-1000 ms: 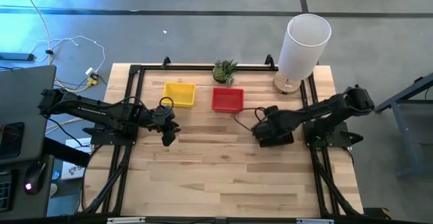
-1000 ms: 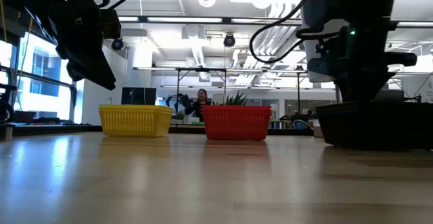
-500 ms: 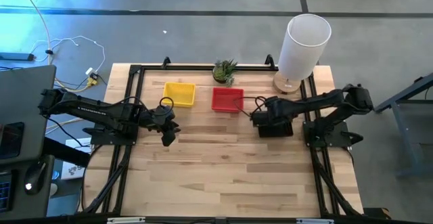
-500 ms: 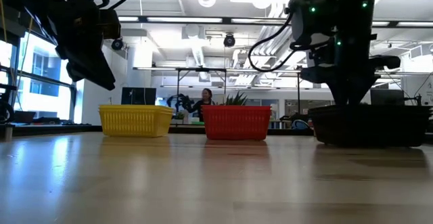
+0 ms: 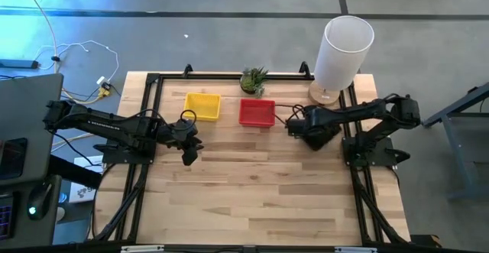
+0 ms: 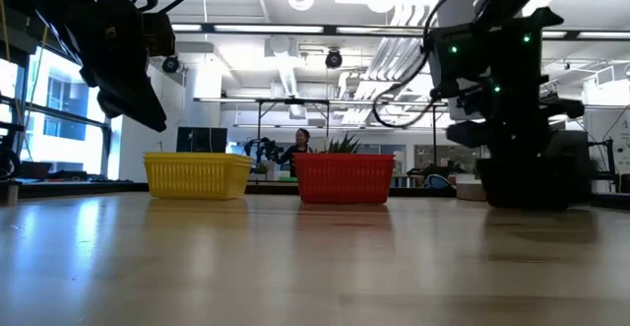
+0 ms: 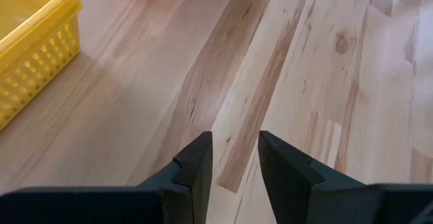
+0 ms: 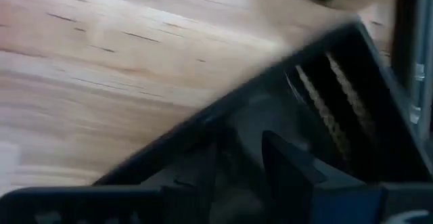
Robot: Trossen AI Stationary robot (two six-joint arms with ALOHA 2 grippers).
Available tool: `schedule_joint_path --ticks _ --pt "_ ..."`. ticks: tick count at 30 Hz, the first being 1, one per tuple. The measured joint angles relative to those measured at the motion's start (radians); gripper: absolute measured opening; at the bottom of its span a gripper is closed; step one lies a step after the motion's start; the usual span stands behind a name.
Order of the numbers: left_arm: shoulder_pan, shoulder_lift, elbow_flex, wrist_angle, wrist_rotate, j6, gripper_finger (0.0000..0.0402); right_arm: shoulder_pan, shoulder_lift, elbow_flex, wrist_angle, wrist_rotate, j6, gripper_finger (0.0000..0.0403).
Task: Stack baskets by color
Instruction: Move the stacked black bins to the top right of the table
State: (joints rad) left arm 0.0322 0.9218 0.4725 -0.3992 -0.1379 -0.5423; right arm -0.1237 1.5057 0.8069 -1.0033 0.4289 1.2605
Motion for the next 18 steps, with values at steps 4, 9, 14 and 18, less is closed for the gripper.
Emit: schedule_joint_path --ticks 4,9,14,18 --pt "0.000 0.000 0.000 0.000 0.002 -0.002 0.0108 0.000 0.002 -0.001 0.002 0.006 -0.013 0.0110" --pt "0.000 0.000 0.000 0.001 0.002 -0.003 0.0108 -0.008 0.002 -0.001 0.007 0.022 -0.013 0.0110" --pt "0.000 0.000 0.000 0.001 0.003 -0.003 0.0108 -0.010 0.002 -0.001 0.008 -0.036 -0.048 0.0110" --pt "0.000 0.000 0.000 0.001 0.003 -0.004 0.0108 -0.006 0.000 -0.001 -0.002 -0.124 -0.073 0.0110"
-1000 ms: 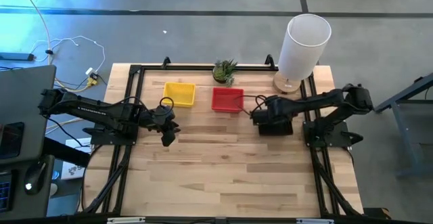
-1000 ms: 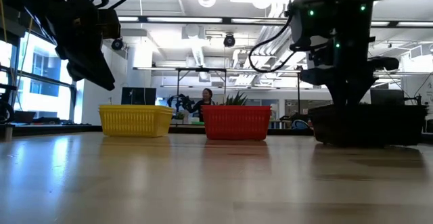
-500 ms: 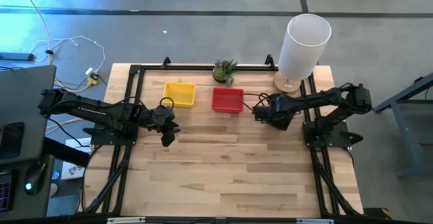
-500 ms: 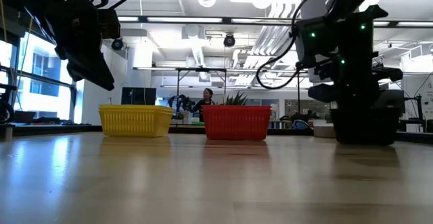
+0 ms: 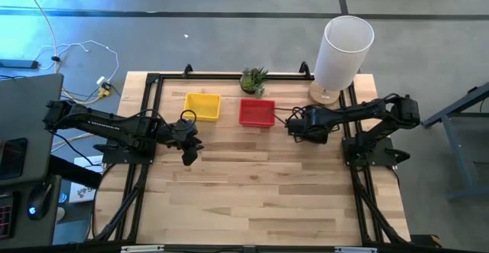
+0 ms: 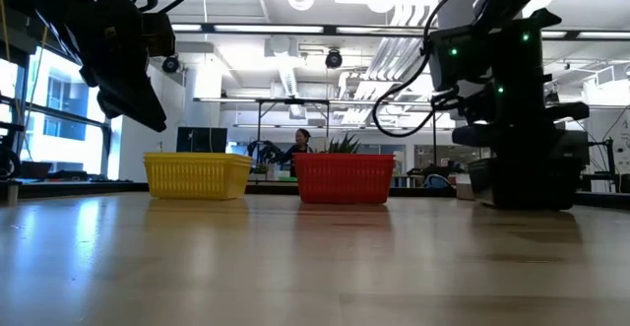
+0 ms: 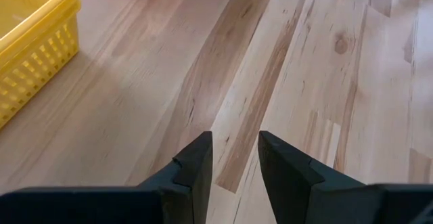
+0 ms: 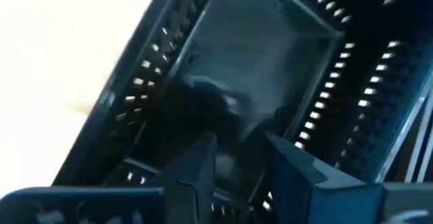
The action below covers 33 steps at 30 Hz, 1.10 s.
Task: Stack baskets by color
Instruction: Move the stacked black bins to the top right of the table
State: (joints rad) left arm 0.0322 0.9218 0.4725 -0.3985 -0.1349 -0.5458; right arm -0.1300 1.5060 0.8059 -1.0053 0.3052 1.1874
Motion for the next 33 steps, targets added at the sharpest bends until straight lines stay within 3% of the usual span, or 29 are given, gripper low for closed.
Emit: schedule_joint_path --ticks 9,14,24,33 --pt "0.000 0.000 0.000 0.000 -0.001 0.000 0.0108 0.046 0.000 0.000 0.085 -0.115 0.008 0.0110" --pt "0.000 0.000 0.000 0.000 -0.001 0.000 0.0108 0.043 -0.001 0.000 0.107 -0.094 -0.018 0.0110" --pt "0.000 0.000 0.000 0.000 -0.003 0.000 0.0108 0.002 -0.001 0.000 -0.045 -0.064 -0.044 0.0110" --pt "0.000 0.000 0.000 0.000 -0.003 0.000 0.0108 -0.051 -0.001 0.000 -0.076 0.075 -0.087 0.0110"
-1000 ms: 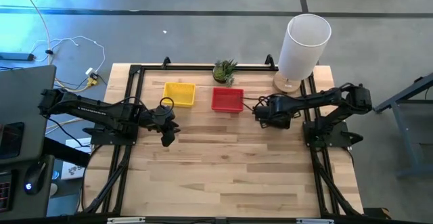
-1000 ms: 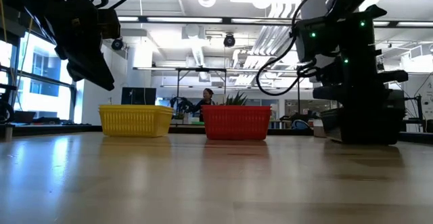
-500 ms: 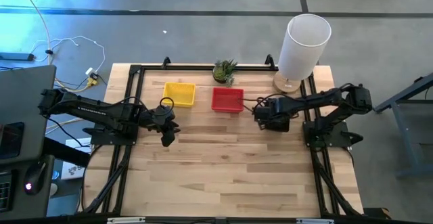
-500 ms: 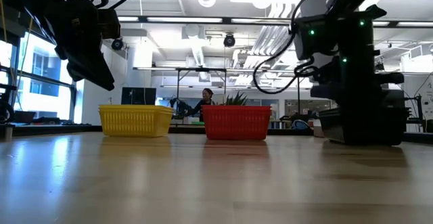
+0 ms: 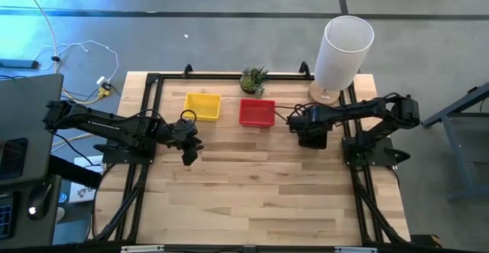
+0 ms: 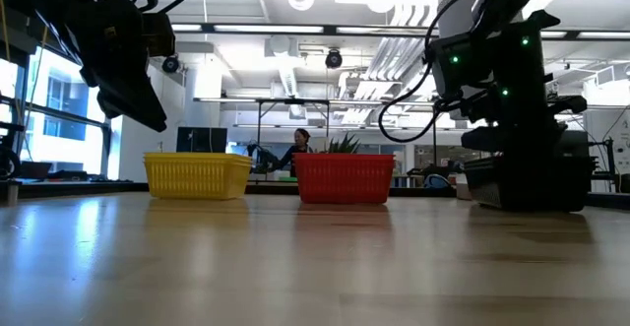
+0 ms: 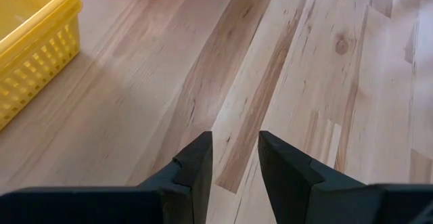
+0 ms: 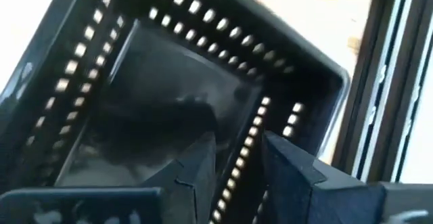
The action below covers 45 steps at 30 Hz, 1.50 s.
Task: Stack baskets by color
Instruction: Move the stacked black bins to the top right of the table, then return to Home Position
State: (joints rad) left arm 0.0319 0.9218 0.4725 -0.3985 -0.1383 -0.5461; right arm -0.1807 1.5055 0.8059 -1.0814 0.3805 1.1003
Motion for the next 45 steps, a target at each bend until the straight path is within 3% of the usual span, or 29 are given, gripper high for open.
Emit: schedule_joint_path --ticks 11,25,38,45 --pt "0.000 0.000 0.000 0.000 0.000 0.000 0.0108 -0.118 0.000 0.000 0.104 0.083 -0.123 0.0110" --pt "0.000 0.000 0.000 0.000 0.000 0.000 0.0108 -0.206 0.000 0.000 0.192 0.108 -0.206 0.0110" --pt "0.000 -0.018 0.000 0.011 0.030 0.087 0.0108 -0.124 -0.090 0.063 0.187 0.036 -0.280 0.0110" --pt "0.000 -0.134 0.000 0.025 0.025 0.174 0.0108 -0.003 -0.204 0.114 0.299 0.037 -0.462 0.0110"
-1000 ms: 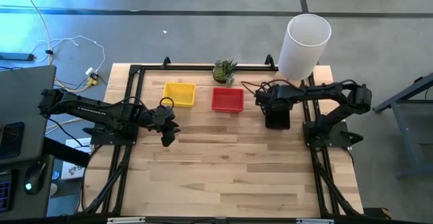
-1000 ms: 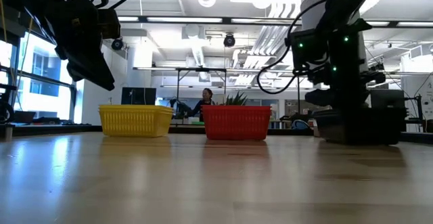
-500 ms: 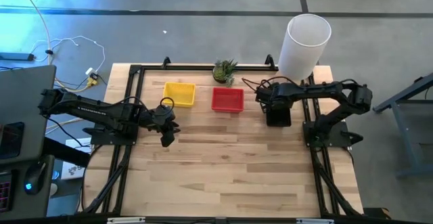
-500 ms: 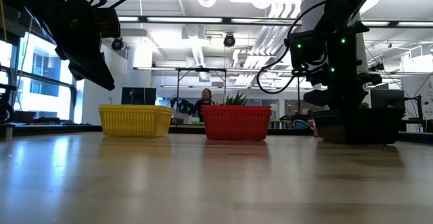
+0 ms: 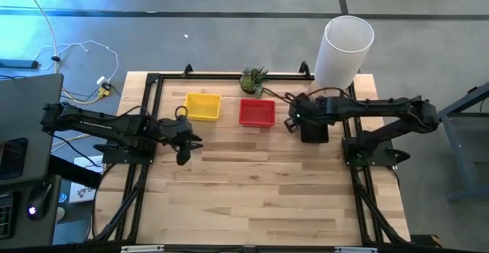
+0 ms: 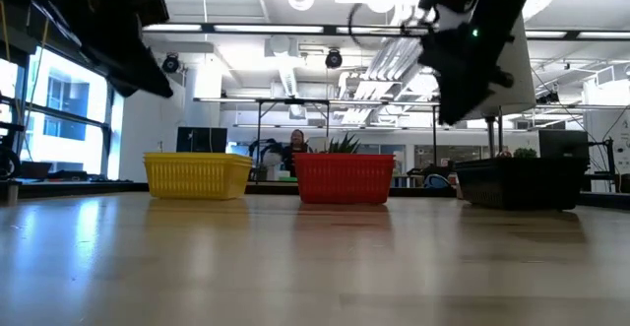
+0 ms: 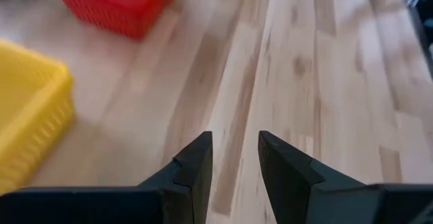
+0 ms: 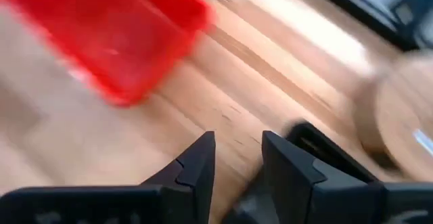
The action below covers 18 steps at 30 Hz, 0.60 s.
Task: Stack baskets by color
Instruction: Return to Home Position
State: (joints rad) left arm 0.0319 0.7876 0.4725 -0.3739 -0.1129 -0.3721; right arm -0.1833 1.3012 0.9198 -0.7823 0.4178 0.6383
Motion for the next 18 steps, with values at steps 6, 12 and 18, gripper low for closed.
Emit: schedule_joint_path --ticks 6,12,18 --pt "0.000 -0.143 -0.006 0.014 -0.054 0.075 0.0108 0.126 -0.126 -0.049 0.161 0.025 -0.096 0.0110" --pt "0.000 -0.304 -0.123 0.121 -0.055 0.126 0.0108 0.262 -0.285 -0.172 0.363 0.048 -0.183 0.0110" --pt "0.000 -0.459 -0.246 0.206 -0.043 0.150 0.0108 0.375 -0.455 -0.336 0.538 0.019 -0.266 0.0110"
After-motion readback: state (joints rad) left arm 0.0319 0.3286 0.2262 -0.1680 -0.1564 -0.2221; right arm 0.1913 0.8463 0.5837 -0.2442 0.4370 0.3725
